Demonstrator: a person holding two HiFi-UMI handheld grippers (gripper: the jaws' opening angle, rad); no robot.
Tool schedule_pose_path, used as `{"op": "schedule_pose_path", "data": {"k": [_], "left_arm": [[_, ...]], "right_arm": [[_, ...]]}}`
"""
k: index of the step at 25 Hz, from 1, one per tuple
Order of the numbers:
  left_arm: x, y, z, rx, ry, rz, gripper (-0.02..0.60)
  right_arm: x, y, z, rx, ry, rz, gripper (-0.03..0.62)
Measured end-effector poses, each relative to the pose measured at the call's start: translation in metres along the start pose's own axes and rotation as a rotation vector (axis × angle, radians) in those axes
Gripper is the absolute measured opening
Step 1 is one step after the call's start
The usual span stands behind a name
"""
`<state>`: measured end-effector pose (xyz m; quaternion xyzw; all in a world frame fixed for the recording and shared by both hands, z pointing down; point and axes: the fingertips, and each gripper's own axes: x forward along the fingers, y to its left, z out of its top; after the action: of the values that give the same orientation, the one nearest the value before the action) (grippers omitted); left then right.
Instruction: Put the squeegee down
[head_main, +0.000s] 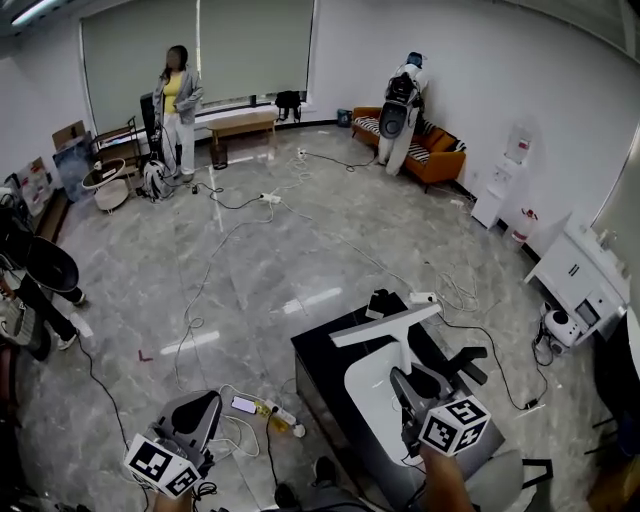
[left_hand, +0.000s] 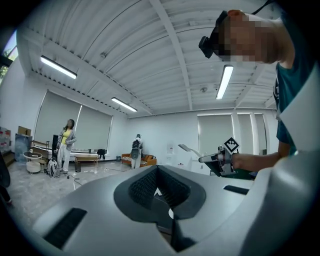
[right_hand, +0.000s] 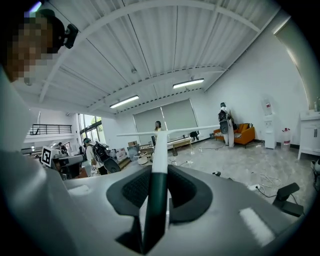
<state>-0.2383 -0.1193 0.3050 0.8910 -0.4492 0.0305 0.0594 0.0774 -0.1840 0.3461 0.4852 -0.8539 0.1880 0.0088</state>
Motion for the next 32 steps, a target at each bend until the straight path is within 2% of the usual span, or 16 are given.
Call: {"op": "schedule_pose_path", "data": {"k": [17, 32], "left_arm": [[0.067, 0.022, -0.078, -0.078, 0.132, 0.089, 0.006], [0.105, 0.042, -0.137, -0.127, 0.201, 0.143, 0.006]], "right_arm": [[0.124, -0.118, -0.088, 0.063, 0.179, 0.021, 0.100], [0.204, -0.176, -0.184, 0.092, 0.321, 0.041, 0.100]]}}
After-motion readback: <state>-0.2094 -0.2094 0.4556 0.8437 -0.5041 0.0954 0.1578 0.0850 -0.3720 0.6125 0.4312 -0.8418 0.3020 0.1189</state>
